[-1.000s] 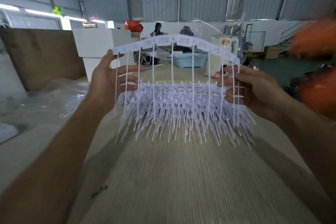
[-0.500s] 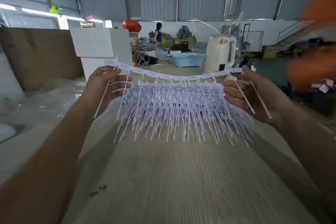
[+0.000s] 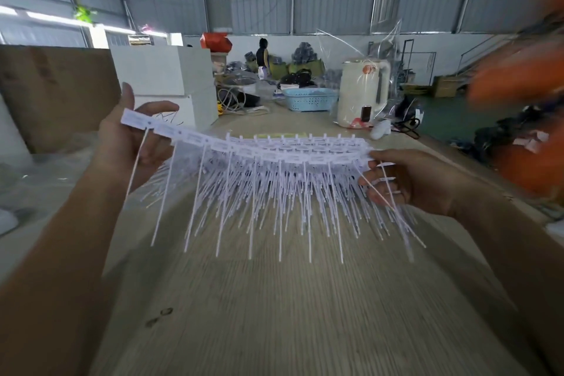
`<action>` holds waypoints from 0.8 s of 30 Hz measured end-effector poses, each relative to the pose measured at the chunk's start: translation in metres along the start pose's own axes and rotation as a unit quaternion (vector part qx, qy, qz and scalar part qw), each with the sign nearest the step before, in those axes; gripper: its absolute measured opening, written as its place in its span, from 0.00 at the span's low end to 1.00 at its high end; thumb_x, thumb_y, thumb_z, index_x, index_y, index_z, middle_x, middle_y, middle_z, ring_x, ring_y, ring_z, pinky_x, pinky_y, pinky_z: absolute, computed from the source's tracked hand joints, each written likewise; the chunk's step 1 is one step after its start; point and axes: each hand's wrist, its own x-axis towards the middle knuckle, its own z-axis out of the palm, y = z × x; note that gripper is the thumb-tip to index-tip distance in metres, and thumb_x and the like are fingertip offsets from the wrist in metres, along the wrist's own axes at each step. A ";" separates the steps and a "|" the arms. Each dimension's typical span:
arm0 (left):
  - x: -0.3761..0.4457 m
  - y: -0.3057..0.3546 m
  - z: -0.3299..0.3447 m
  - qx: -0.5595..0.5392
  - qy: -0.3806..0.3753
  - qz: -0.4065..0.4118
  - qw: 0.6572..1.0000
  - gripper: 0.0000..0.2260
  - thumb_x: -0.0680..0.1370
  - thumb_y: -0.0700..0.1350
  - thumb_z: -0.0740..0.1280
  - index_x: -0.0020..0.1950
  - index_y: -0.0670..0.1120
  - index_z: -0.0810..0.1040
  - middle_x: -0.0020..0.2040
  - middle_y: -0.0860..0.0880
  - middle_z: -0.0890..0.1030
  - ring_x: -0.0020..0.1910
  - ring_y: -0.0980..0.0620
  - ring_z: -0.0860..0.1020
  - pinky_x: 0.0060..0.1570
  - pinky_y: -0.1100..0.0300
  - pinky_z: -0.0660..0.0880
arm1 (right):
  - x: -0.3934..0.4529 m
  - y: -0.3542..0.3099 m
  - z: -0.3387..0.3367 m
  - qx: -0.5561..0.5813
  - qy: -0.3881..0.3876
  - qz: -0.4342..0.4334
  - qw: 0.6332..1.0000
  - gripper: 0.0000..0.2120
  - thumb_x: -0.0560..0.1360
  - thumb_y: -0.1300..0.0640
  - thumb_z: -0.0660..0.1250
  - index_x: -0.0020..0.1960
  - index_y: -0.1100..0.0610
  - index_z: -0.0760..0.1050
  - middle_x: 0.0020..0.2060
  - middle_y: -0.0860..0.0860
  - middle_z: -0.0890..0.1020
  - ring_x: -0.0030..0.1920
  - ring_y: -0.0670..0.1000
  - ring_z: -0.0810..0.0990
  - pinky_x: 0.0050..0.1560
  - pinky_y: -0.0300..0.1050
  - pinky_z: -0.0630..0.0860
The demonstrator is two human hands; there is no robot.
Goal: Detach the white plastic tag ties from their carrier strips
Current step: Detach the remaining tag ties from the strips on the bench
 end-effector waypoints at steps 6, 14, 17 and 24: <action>0.002 -0.003 -0.022 0.110 0.087 -0.085 0.986 0.38 0.74 0.74 0.55 0.46 0.39 0.79 0.28 0.44 0.74 0.24 0.50 0.72 0.26 0.64 0.70 | -0.003 -0.004 -0.012 -0.012 0.014 -0.015 1.000 0.10 0.71 0.52 0.71 0.47 0.58 0.81 0.43 0.60 0.86 0.36 0.55 0.85 0.33 0.46 0.82; 0.008 -0.014 -0.003 0.501 0.159 0.054 0.849 0.34 0.74 0.75 0.57 0.34 0.47 0.84 0.30 0.45 0.83 0.21 0.47 0.76 0.27 0.66 0.72 | -0.004 -0.005 -0.009 -0.084 0.027 -0.060 0.994 0.07 0.80 0.56 0.67 0.50 0.58 0.81 0.46 0.61 0.85 0.40 0.55 0.85 0.39 0.47 0.82; 0.013 -0.019 0.006 0.572 0.176 0.093 0.796 0.30 0.76 0.72 0.57 0.34 0.50 0.83 0.31 0.53 0.83 0.29 0.49 0.82 0.45 0.54 0.81 | -0.007 -0.009 -0.003 -0.084 0.002 -0.088 0.993 0.07 0.81 0.56 0.65 0.52 0.58 0.81 0.47 0.58 0.85 0.40 0.53 0.84 0.40 0.47 0.82; 0.010 -0.045 0.054 0.779 0.071 0.227 0.580 0.23 0.82 0.59 0.59 0.34 0.48 0.80 0.30 0.49 0.78 0.33 0.46 0.76 0.35 0.61 0.67 | -0.007 -0.006 0.016 -0.070 0.000 -0.115 0.991 0.10 0.81 0.56 0.65 0.58 0.61 0.79 0.47 0.58 0.85 0.40 0.54 0.85 0.42 0.48 0.82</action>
